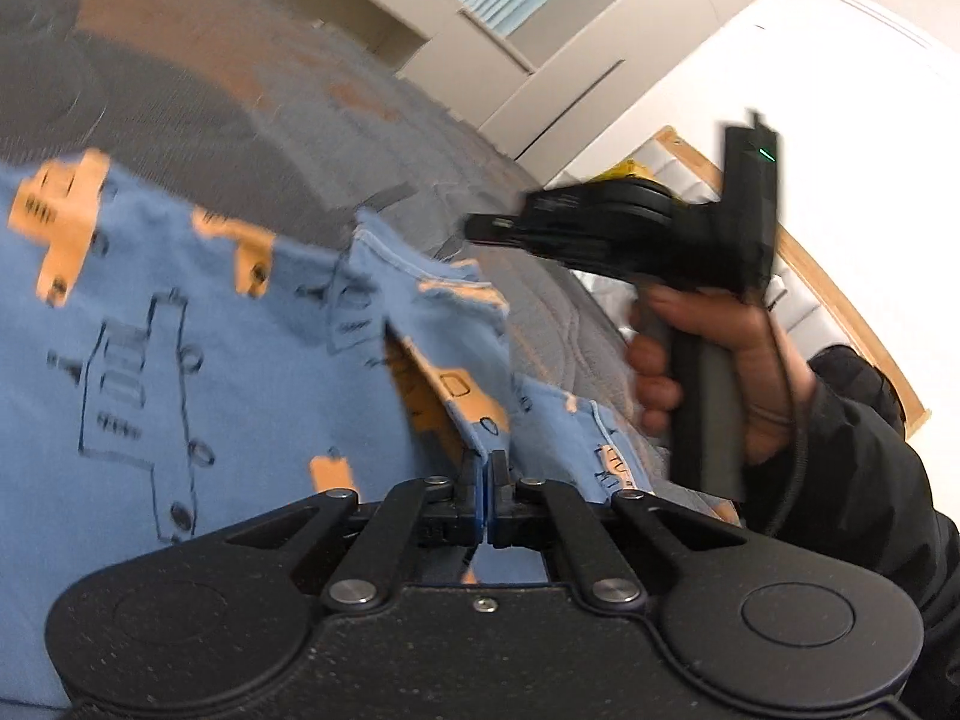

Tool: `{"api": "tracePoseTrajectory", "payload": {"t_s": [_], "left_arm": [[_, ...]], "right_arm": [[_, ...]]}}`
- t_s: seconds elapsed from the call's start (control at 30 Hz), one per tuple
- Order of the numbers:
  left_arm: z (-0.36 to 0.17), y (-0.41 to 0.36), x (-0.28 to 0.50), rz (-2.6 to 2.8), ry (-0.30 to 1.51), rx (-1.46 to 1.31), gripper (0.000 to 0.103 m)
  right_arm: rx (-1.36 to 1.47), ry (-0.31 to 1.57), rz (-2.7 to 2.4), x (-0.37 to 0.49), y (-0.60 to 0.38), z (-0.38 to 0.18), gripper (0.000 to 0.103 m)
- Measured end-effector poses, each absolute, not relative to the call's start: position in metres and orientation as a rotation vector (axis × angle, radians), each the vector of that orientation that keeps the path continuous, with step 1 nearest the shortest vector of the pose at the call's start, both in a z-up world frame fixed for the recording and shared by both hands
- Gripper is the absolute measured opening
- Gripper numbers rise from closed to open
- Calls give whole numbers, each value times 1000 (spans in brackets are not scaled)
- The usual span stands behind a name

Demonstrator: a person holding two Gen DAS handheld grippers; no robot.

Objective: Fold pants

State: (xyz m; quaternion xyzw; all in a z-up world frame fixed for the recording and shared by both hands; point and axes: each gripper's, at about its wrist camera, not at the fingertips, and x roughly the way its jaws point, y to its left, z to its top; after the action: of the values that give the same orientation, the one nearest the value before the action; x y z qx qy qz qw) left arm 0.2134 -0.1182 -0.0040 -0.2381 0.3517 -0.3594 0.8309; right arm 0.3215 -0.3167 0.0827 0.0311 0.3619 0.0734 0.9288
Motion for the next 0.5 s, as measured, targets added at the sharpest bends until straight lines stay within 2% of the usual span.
{"api": "tracePoseTrajectory", "payload": {"t_s": [0.13,0.2,0.23,0.27,0.3,0.33,0.5], "left_arm": [[7,-126,204,-781,708,-416,0],[2,-128,203,-773,722,-401,0],[0,-128,206,-768,736,-417,0],[-4,-125,209,-763,747,-437,0],[-10,-123,207,-755,758,-464,0],[-13,-121,207,-747,762,-483,0],[-18,-115,203,-718,752,-493,0]], "right_arm": [[106,674,144,288,-353,109,0],[69,744,195,287,-356,110,9],[63,777,213,290,-354,108,22],[63,794,220,293,-351,105,41],[50,812,218,298,-345,100,48],[34,825,229,302,-338,96,51],[26,889,270,334,-296,72,51]]}}
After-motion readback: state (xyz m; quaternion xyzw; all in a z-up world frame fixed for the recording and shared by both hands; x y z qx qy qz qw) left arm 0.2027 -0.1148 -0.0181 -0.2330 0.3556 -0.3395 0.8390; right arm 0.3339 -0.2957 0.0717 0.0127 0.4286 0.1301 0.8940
